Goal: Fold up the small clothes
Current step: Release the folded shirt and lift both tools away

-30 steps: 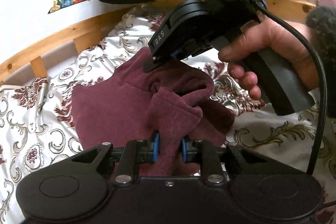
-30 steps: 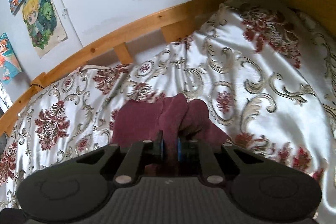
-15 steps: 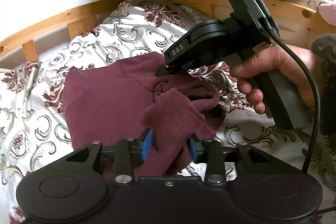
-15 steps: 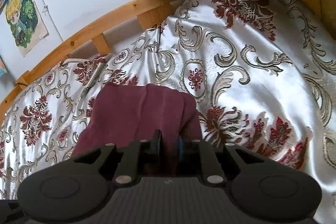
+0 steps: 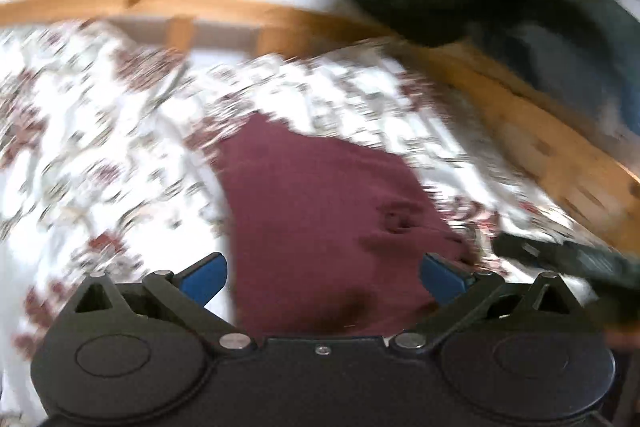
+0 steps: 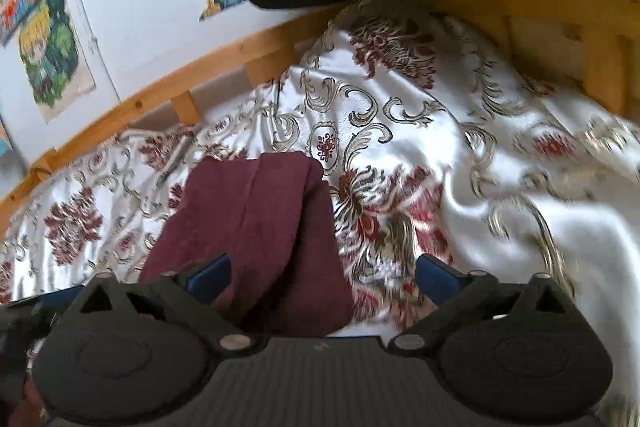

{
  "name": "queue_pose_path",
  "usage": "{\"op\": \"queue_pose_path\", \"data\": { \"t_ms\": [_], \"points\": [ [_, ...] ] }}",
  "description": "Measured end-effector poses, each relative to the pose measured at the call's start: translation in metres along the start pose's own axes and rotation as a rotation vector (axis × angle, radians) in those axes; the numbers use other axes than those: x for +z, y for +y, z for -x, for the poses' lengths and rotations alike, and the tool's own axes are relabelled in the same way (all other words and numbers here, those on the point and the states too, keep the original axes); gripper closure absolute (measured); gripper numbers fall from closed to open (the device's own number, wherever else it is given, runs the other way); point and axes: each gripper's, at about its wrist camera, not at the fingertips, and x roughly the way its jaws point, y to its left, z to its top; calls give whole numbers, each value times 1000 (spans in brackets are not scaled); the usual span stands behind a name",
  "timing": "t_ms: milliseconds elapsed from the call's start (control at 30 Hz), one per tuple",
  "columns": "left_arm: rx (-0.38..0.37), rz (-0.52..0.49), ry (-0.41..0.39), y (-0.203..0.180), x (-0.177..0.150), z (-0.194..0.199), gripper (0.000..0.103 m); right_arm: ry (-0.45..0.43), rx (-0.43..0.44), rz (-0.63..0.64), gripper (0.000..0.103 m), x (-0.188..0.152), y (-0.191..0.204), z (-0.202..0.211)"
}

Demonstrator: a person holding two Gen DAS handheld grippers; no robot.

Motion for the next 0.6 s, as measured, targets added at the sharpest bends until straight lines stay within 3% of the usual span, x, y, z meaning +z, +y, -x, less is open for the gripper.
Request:
{"op": "queue_pose_path", "data": {
  "t_ms": [167,300,367,533,600],
  "points": [
    [128,158,66,24,3,-12,1,-35,76,31,0,-9,3,-11],
    [95,315,188,48,-9,-27,1,-21,80,10,2,-12,4,-26],
    [92,354,228,54,-20,-32,1,-15,91,3,15,-13,5,-29],
    [95,334,214,50,-31,-32,1,5,106,28,52,-19,10,-32],
    [104,322,217,47,-31,-32,1,7,115,9,58,-19,9,-32]
  ]
}}
